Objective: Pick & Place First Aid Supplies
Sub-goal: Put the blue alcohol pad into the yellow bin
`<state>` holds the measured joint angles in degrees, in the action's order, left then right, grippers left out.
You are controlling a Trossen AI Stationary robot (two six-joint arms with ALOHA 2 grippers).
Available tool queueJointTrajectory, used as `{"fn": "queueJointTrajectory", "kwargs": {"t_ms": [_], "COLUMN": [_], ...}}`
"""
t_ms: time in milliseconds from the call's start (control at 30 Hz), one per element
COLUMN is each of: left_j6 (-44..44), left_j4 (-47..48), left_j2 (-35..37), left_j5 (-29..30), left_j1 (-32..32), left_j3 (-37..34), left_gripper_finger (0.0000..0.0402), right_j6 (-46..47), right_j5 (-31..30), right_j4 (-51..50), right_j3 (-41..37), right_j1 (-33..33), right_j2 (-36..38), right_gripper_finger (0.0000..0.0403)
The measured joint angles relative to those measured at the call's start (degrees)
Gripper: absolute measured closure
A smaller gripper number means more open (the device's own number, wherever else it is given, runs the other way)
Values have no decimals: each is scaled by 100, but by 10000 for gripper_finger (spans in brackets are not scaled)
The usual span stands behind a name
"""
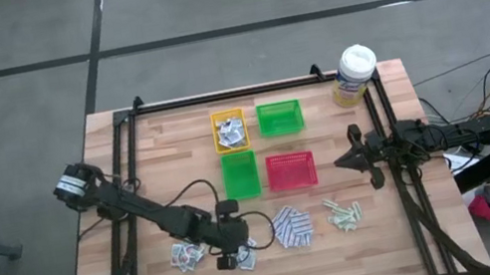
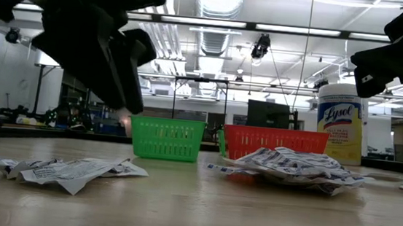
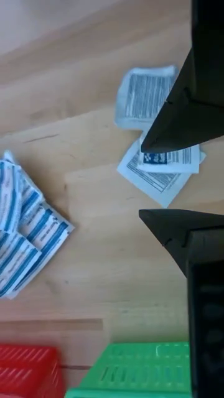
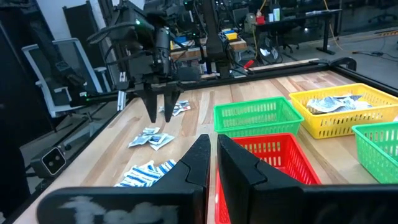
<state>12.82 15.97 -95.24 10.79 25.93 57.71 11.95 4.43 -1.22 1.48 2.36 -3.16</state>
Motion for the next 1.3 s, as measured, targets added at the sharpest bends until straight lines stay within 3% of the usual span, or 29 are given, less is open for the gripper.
{"fn": "queueJointTrajectory", "kwargs": {"t_ms": [900,1300], "left_j6": [-428,302], "left_j4": [-57,119], "left_j2": [-750,-736], "left_j5": [289,-83], "left_j1": [-32,55], "left_j3": [0,9], "left_gripper_finger": [252,252], "right_j6": [1,1], "right_j5": [-2,0], "right_j4": [1,1], "right_j3": [2,2], "right_j1": [0,0], "right_j2": [0,0], "right_gripper_finger": [374,374]}}
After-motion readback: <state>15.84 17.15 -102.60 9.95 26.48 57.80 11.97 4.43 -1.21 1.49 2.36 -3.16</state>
